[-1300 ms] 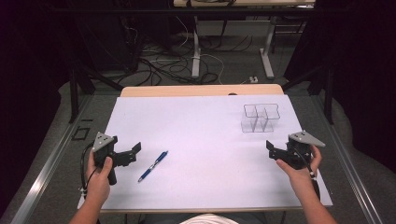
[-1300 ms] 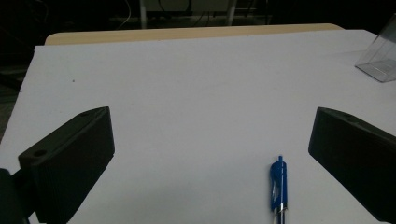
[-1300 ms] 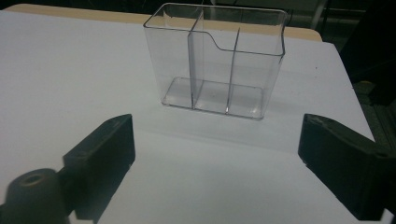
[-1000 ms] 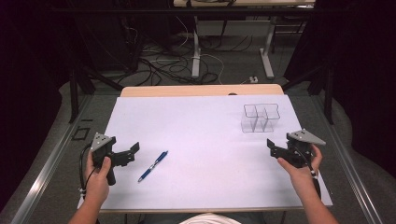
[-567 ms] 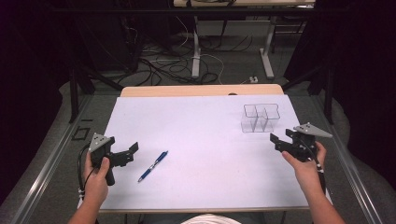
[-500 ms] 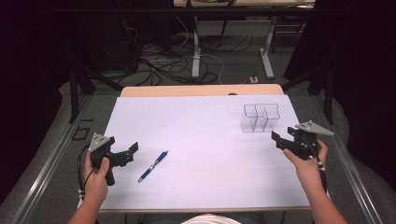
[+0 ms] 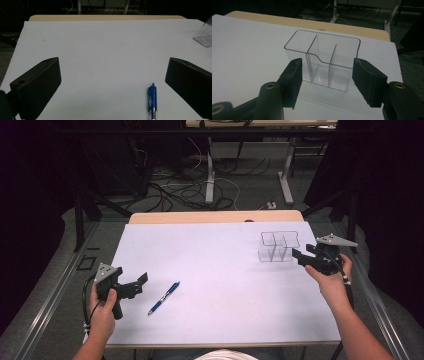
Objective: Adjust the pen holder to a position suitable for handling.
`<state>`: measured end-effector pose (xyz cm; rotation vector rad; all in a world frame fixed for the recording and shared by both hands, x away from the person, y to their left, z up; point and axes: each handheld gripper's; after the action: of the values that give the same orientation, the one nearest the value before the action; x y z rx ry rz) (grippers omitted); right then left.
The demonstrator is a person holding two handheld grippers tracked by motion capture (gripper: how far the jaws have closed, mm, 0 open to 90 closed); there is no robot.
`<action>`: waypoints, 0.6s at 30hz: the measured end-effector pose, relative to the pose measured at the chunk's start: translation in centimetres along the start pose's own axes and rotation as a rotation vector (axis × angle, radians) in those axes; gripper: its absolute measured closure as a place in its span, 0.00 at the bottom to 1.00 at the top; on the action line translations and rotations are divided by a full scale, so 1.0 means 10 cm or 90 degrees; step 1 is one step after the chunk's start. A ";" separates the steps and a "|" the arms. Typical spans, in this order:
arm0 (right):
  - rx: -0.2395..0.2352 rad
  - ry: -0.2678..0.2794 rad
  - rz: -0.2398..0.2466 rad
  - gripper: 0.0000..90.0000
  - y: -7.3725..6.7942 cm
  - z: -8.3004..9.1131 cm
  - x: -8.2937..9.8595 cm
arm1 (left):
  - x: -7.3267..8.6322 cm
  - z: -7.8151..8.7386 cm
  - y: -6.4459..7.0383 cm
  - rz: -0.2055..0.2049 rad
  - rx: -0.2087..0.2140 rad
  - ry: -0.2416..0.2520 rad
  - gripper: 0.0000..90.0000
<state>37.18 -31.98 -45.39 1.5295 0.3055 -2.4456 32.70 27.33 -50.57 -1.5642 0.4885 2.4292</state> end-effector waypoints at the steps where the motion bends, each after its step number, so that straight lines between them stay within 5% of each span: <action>1: 0.001 -0.002 -0.001 0.50 0.01 -0.02 -0.05 | 0.00 0.00 0.00 0.000 0.000 0.000 0.00; 12: 0.023 0.013 0.004 0.72 0.11 -0.15 -0.28 | 0.00 0.00 -0.01 0.000 -0.001 0.001 0.00; 18: 0.053 -0.016 0.006 0.90 0.21 -0.35 -0.38 | 0.01 0.00 -0.01 0.001 -0.001 -0.002 0.00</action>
<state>42.40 -32.59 -43.56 1.5278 0.1939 -2.4983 32.72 27.45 -50.67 -1.5605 0.4878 2.4327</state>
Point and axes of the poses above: each handheld gripper's, and its own axes: z roughly backward along the jaws, x roughly out of its underside, y roughly to its right, and after that the axes turned 3 degrees about y, right-handed
